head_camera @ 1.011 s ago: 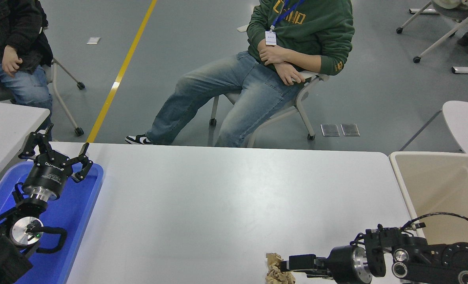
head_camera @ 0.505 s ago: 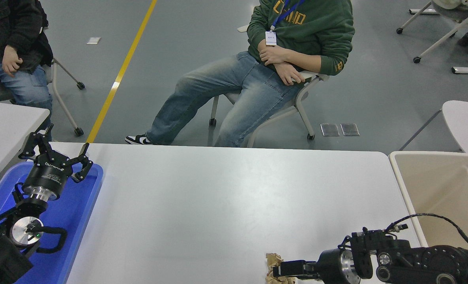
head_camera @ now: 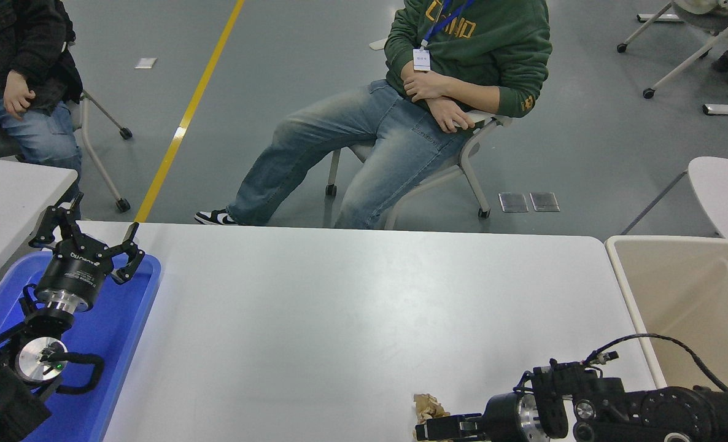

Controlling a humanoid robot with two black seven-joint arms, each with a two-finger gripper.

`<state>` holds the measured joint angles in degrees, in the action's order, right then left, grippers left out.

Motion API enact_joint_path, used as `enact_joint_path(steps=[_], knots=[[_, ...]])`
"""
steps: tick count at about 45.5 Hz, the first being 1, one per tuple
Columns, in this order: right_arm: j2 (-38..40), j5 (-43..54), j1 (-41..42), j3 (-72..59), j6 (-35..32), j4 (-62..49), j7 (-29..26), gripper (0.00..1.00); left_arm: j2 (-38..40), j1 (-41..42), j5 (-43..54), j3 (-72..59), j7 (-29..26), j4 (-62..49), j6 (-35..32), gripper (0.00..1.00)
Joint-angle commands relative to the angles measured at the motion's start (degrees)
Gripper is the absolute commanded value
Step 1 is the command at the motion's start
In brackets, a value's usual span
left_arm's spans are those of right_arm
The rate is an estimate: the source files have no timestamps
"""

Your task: Clean the table surface

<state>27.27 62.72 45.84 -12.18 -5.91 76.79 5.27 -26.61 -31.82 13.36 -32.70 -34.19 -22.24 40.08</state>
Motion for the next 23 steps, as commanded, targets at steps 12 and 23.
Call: enact_joint_path(steps=[12,23], knots=[[1.65,0.92,0.83,0.05,-4.63,0.29,-0.09,0.0,-0.02,0.0,0.0,0.0,0.0,0.0,0.0,1.0],[5.34,-2.78,2.5,0.84,-6.04,3.89,0.0,0.0,0.06,0.0,0.0,0.0,0.0,0.0,0.0,1.0]])
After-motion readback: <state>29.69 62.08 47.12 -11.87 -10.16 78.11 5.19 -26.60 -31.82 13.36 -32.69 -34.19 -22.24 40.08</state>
